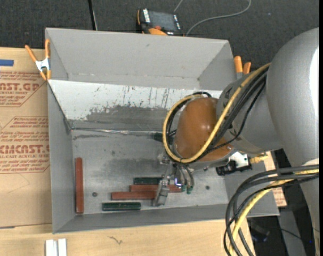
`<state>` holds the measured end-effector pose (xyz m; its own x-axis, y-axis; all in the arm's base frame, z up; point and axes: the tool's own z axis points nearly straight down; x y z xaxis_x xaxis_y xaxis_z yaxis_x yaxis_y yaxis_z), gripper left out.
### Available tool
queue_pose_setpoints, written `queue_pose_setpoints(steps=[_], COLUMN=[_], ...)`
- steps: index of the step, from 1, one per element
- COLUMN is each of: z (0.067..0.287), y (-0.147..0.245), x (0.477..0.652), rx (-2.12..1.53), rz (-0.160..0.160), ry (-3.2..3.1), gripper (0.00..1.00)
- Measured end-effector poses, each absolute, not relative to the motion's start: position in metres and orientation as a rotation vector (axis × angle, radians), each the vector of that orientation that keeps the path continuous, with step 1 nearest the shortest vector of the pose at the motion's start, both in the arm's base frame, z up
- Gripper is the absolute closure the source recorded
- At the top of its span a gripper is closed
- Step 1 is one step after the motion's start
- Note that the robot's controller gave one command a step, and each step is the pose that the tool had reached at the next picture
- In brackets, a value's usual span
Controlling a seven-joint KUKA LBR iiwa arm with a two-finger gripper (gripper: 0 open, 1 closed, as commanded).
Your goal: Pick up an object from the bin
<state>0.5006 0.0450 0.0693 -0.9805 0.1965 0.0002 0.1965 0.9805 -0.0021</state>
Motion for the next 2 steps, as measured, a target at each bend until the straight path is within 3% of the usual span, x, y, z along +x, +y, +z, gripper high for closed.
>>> queue_pose_setpoints(steps=[1, 2], z=[0.070, 0.221], y=[0.048, 0.085], x=[0.500, 0.510], rx=[-0.302, -0.112], rz=[-0.001, -0.003], ry=[-3.126, -3.148], gripper=[1.00, 1.00])
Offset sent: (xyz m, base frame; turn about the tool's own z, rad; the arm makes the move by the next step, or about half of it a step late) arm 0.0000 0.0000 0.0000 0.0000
